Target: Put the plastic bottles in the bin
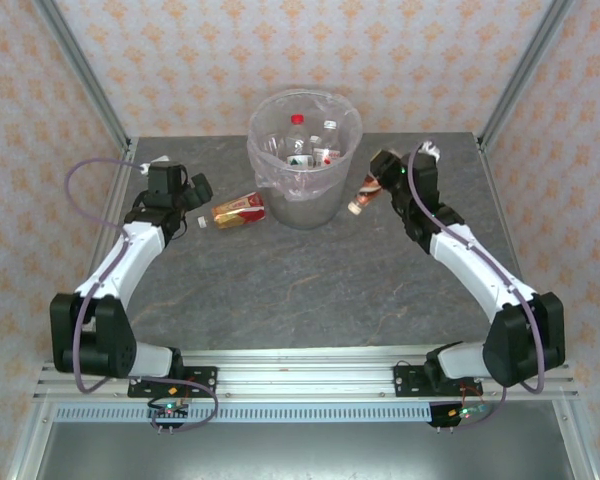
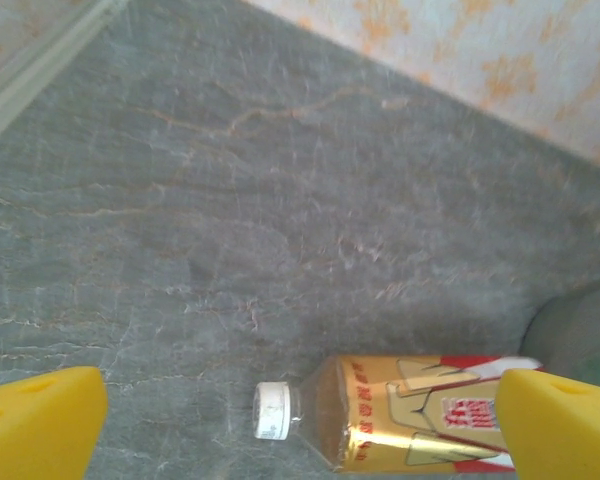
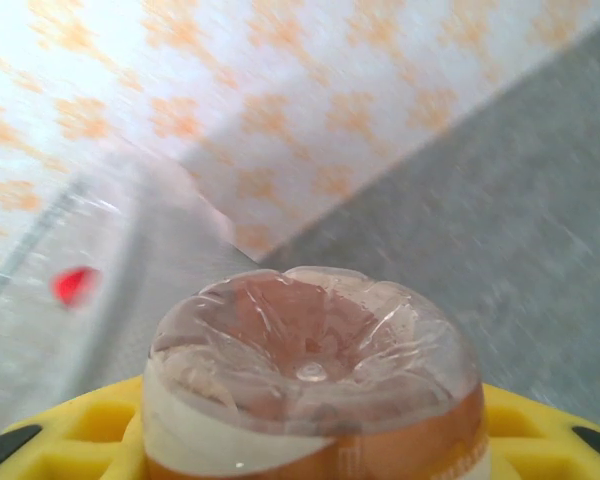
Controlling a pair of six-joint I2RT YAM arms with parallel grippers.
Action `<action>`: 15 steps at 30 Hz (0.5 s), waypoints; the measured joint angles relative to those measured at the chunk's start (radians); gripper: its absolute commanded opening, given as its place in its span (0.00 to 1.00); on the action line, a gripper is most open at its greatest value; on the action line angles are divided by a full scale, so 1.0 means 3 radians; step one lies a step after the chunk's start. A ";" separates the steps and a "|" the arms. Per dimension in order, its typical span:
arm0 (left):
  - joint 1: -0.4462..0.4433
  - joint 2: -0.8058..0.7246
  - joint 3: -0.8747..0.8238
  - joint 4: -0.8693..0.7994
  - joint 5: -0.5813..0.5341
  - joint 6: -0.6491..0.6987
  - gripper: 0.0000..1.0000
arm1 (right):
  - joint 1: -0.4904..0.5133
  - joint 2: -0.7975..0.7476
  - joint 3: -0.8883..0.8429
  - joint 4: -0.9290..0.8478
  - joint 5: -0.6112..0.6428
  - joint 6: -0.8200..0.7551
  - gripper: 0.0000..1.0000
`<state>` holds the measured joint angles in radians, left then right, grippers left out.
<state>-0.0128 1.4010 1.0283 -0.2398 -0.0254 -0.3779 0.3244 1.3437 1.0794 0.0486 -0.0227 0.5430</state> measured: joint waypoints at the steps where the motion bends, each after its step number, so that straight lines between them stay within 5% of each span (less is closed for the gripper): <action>1: 0.0000 0.0069 0.0033 -0.0011 0.0003 0.0056 1.00 | 0.0000 0.0000 0.0109 -0.0022 -0.0013 -0.0048 0.41; 8: 0.0000 0.0233 0.0210 -0.0128 -0.0023 0.0384 1.00 | 0.0023 0.0113 0.0996 -0.0145 -0.0167 -0.0309 0.41; 15: 0.0001 0.0370 0.0332 -0.0233 0.0000 0.0660 1.00 | 0.0045 0.0896 0.2202 -0.0451 -0.0427 -0.0585 0.41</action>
<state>-0.0124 1.5120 1.1278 -0.3096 -0.0254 -0.1799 0.3378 1.6127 1.7401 -0.0868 -0.1509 0.3676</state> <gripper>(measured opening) 0.999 0.476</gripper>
